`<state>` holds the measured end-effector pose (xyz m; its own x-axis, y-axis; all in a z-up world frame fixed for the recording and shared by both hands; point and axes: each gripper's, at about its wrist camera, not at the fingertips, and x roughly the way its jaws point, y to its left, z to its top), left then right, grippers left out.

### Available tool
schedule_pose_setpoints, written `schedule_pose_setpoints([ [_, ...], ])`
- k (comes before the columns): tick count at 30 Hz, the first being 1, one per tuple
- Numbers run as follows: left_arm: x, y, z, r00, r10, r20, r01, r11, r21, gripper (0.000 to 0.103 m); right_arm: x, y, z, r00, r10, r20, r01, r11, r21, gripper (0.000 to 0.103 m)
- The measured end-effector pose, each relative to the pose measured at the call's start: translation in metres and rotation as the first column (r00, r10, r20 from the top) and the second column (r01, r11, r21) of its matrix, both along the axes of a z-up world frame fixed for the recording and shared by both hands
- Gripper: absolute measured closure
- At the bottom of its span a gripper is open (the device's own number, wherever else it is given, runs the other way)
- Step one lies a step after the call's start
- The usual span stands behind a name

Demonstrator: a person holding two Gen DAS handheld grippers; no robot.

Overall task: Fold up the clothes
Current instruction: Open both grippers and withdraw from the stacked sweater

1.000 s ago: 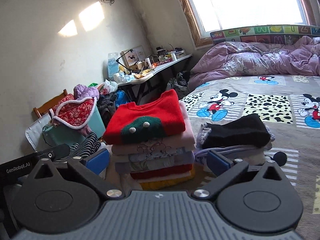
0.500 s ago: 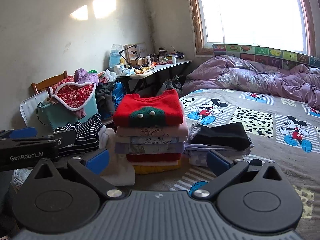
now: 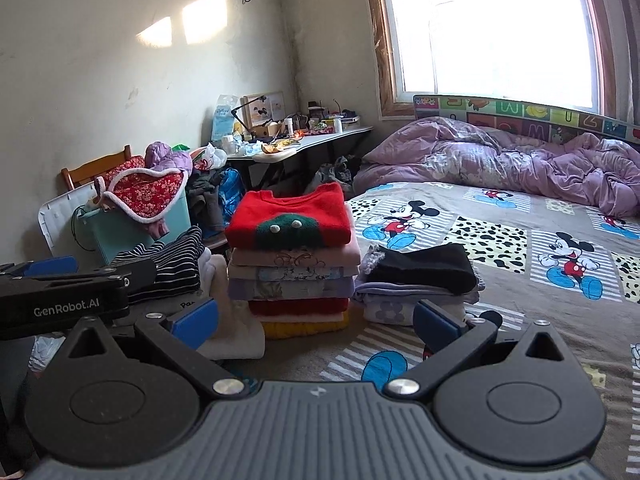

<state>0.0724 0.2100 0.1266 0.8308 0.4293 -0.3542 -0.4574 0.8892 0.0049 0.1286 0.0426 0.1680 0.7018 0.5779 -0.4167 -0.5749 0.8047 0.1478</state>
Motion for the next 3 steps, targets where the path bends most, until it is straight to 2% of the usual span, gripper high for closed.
schedule_pose_setpoints([
  [3,-0.0067,-0.0049,0.0006,1.000,0.017,0.010,-0.017,1.000,0.018,0.000,-0.0047,-0.0038,0.0007,1.000,-0.004,0.001,0.004,1.000,0.002,0.000],
])
